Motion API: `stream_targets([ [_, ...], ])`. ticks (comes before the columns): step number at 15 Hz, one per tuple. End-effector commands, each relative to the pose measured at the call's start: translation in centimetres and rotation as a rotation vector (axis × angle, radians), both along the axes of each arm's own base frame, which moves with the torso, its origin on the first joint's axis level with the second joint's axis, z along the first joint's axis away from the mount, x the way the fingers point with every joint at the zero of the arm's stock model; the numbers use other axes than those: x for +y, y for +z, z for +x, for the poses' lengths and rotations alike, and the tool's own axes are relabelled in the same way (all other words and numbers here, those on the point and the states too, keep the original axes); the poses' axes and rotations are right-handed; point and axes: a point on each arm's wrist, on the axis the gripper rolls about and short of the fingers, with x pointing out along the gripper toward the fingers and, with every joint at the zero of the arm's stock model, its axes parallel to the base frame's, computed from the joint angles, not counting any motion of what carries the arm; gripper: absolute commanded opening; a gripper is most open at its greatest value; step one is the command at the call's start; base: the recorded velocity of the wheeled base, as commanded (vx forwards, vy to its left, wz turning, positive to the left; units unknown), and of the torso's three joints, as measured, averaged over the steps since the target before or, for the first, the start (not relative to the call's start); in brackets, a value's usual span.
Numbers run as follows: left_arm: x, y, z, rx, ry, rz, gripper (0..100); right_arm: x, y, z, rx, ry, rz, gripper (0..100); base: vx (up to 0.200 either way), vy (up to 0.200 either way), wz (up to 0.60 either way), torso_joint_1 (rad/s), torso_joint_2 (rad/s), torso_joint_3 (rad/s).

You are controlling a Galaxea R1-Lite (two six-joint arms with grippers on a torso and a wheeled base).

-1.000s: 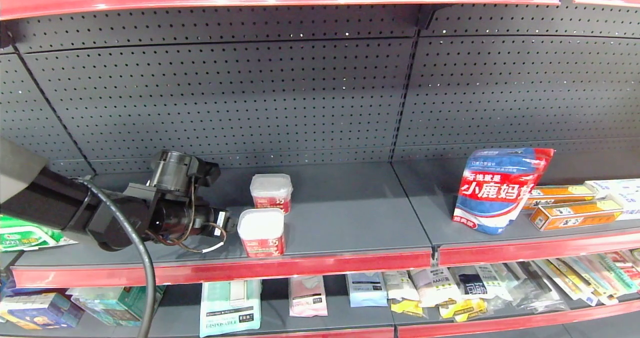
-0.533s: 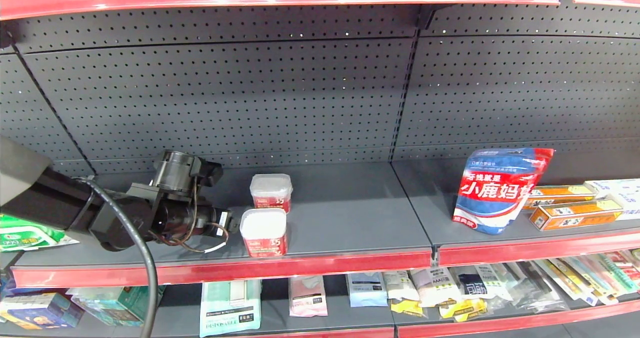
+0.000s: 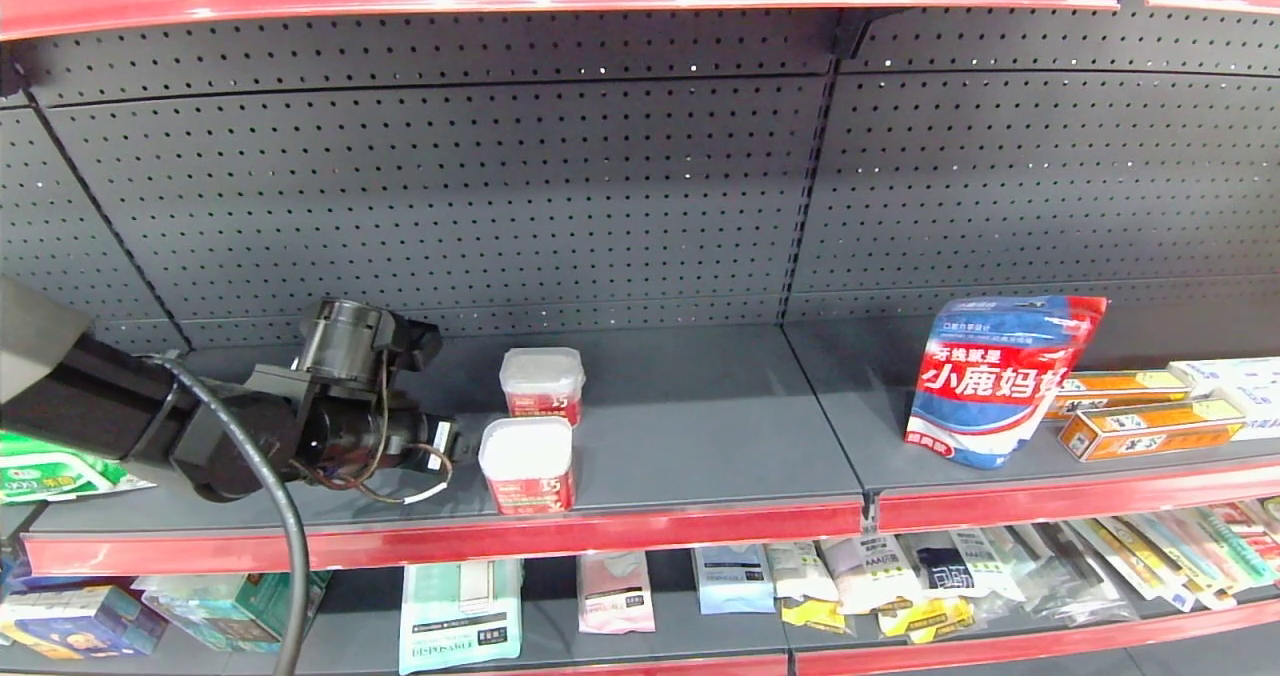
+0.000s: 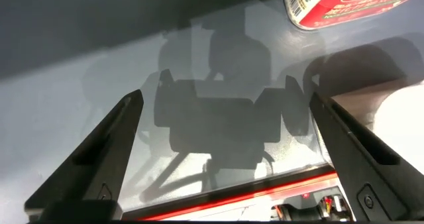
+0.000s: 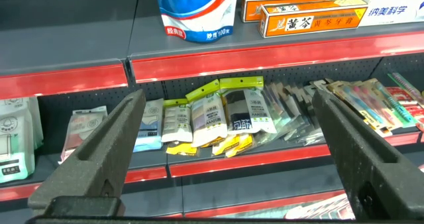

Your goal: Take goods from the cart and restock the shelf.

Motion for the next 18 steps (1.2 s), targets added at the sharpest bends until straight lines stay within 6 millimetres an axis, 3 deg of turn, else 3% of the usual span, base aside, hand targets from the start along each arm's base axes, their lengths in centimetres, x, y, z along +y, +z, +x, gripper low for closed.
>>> stream_targets([
  [1, 3.5, 2.8, -1.6, -0.080, 0.028, 0.052, 100, 0.0, 0.0, 0.0, 0.002, -0.001, 0.000, 100, 0.000, 0.000, 0.00, 0.000, 0.00, 0.000],
  [2, 5.5, 4.2, -3.3, -0.119, 0.020, 0.109, 100, 0.0, 0.0, 0.0, 0.001, -0.001, 0.000, 100, 0.000, 0.000, 0.00, 0.000, 0.00, 0.000],
  [3, 6.2, 4.7, -4.3, -0.132, 0.017, 0.126, 100, 0.0, 0.0, 0.0, 0.001, -0.001, 0.000, 100, 0.000, 0.000, 0.00, 0.000, 0.00, 0.000],
  [4, 8.1, 6.6, -8.4, -0.210, 0.014, 0.120, 100, 0.0, 0.0, 0.0, 0.001, -0.001, 0.000, 100, 0.000, 0.000, 0.00, 0.000, 0.00, 0.000],
  [5, 8.6, 7.4, -10.4, -0.250, 0.023, 0.109, 100, 0.0, 0.0, 0.0, 0.001, -0.001, 0.000, 100, 0.000, 0.000, 0.00, 0.000, 0.00, 0.000],
  [6, 9.2, 8.4, -14.9, -0.336, 0.066, 0.108, 100, 0.0, 0.0, 0.0, 0.001, -0.001, 0.000, 100, 0.000, 0.000, 0.00, 0.000, 0.00, 0.000],
  [7, 9.3, 8.7, -17.2, -0.384, 0.086, 0.112, 100, 0.0, 0.0, 0.0, 0.002, -0.001, 0.000, 100, 0.000, 0.000, 0.00, 0.000, 0.00, 0.000],
  [10, 7.6, 6.9, -28.3, -0.580, -0.017, 0.045, 100, 0.0, 0.0, 0.0, 0.001, -0.001, 0.000, 100, 0.000, 0.000, 0.00, 0.000, 0.00, 0.000],
  [12, 7.0, 5.4, -31.9, -0.630, 0.010, -0.020, 100, 0.0, 0.0, 0.0, 0.001, -0.001, 0.000, 100, 0.000, 0.000, 0.00, 0.000, 0.00, 0.000],
  [14, 6.7, 2.8, -34.6, -0.673, -0.010, -0.061, 100, 0.0, 0.0, 0.0, 0.001, -0.001, 0.000, 100, 0.000, 0.000, 0.00, 0.000, 0.00, 0.000],
  [17, 6.8, 1.3, -34.4, -0.663, 0.046, -0.087, 100, 0.0, 0.0, 0.0, 0.001, -0.001, 0.000, 100, 0.000, 0.000, 0.00, 0.000, 0.00, 0.000],
  [18, 7.0, -0.6, -33.7, -0.612, 0.135, -0.118, 100, 0.0, 0.0, 0.0, 0.002, -0.001, 0.000, 100, 0.000, 0.000, 0.00, 0.000, 0.00, 0.000],
])
